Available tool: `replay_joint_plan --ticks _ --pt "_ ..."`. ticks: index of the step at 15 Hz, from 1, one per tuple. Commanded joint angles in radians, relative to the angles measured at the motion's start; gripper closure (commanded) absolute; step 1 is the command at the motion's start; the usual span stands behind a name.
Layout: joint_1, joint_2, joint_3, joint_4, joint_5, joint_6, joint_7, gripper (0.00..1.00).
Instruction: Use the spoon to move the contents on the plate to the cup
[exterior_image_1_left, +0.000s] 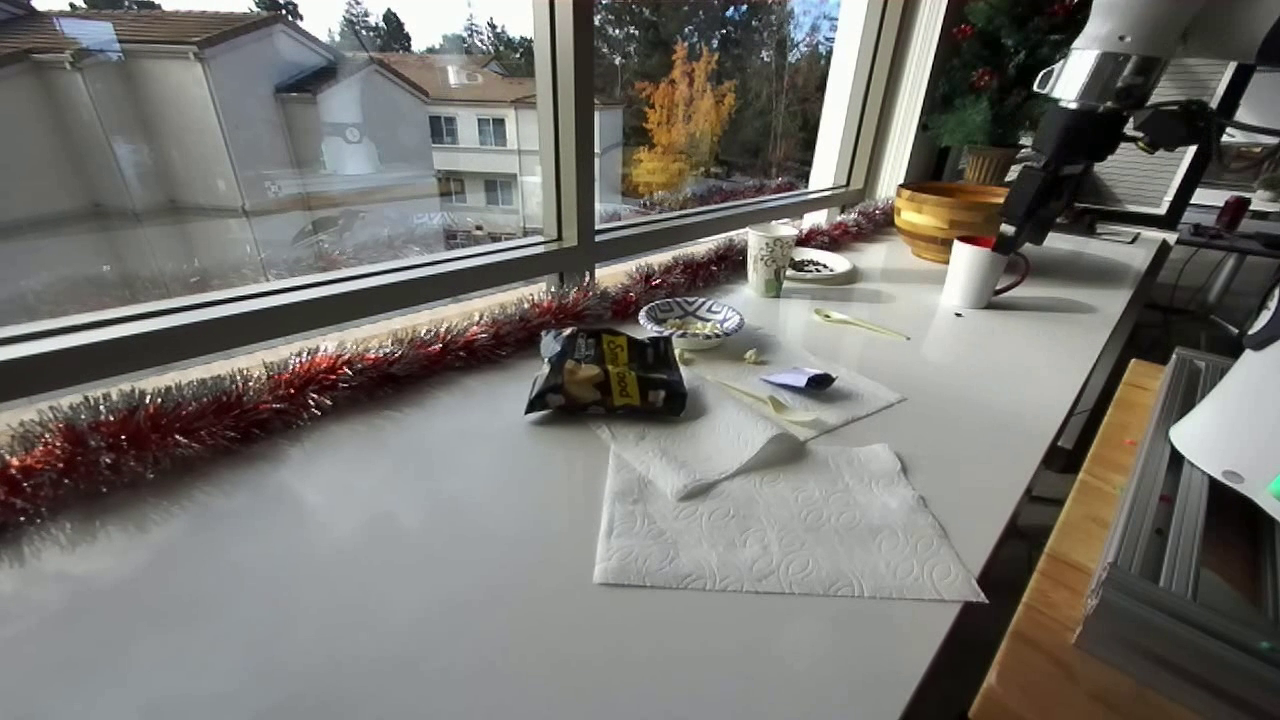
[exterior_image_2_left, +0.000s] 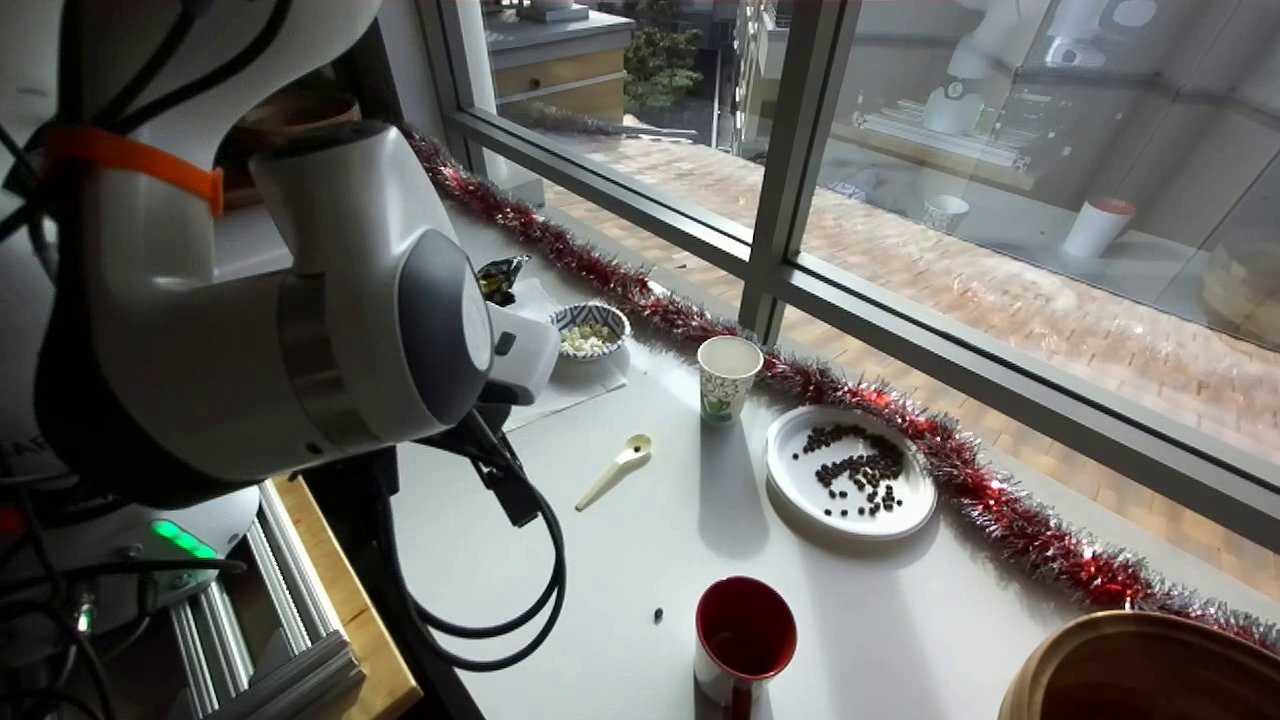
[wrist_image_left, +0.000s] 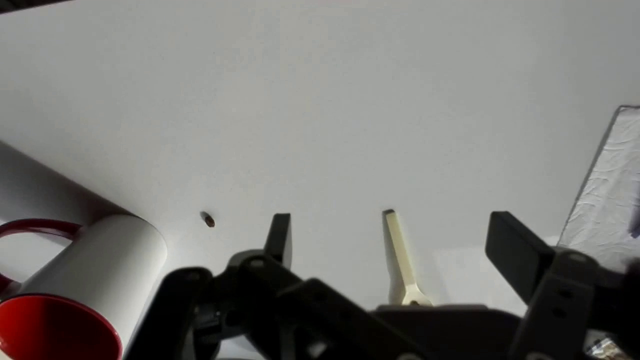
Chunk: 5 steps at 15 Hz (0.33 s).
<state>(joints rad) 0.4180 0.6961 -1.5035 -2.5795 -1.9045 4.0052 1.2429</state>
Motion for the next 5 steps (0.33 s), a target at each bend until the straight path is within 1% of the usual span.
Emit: replay_joint_plan --ticks 1,2,3,5 --pt "0.104 -0.097 -0.144 0.030 -0.104 0.119 0.234 0.00" --pt "0.077 -0.066 -0.103 0.011 -0.089 0.052 0.152 0.00" --pt "0.094 -0.074 -0.120 0.018 -0.096 0.056 0.169 0.00" --pt "0.087 -0.086 -0.104 0.017 -0.097 0.027 0.169 0.00"
